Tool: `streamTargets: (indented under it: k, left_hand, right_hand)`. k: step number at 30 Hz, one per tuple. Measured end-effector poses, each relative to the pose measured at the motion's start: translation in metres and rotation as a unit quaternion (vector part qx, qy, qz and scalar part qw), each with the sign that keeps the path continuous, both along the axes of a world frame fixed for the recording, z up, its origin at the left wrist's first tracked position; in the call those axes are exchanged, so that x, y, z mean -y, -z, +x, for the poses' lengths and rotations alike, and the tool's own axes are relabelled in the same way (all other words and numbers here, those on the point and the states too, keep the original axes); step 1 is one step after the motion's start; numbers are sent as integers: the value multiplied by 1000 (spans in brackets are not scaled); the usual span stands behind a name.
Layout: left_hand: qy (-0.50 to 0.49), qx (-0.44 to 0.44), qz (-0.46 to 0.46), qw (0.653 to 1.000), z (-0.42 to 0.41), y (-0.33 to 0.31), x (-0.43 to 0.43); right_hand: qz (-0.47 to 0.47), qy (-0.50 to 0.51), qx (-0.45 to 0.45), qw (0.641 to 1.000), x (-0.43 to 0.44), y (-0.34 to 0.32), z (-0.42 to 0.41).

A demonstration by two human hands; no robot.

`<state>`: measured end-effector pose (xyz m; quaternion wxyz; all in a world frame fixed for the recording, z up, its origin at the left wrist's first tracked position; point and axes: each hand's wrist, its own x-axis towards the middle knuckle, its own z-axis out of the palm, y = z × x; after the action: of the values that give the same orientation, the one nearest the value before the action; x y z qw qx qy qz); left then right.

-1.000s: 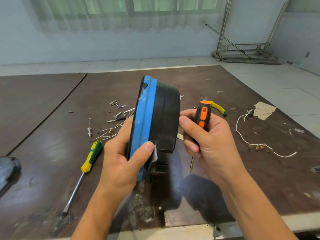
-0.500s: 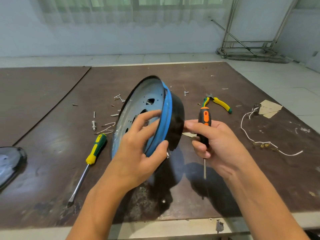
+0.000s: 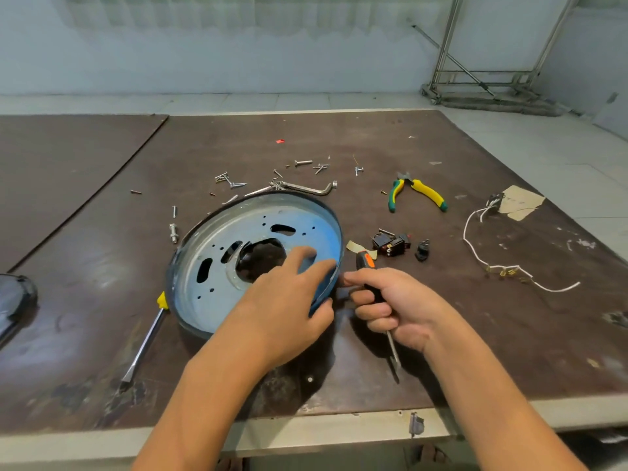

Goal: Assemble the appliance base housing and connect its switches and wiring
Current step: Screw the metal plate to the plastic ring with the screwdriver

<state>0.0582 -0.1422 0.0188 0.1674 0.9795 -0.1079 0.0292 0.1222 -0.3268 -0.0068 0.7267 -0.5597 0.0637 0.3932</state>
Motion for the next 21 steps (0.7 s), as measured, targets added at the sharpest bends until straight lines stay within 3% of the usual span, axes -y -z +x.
streamTargets:
  k: [4,11,16,18,21]
  left_hand:
    - [7,-34,41,999,3,7,4]
    - [9,-60,30,998,9,11,2]
    - [12,-67,20,998,10,12,0]
    - [10,-68,16,997,10,13,-1]
    - [10,-66,6,998,8,12,1]
  right_hand:
    - [-29,-45,10,999,-1,8,1]
    - [-173,-137,146,964,11,-2,-1]
    - [-236,-11,206,950,25,-10,13]
    - [-302,75,280,908,28,-14,28]
    - [-457,137,437,763,30,-15,61]
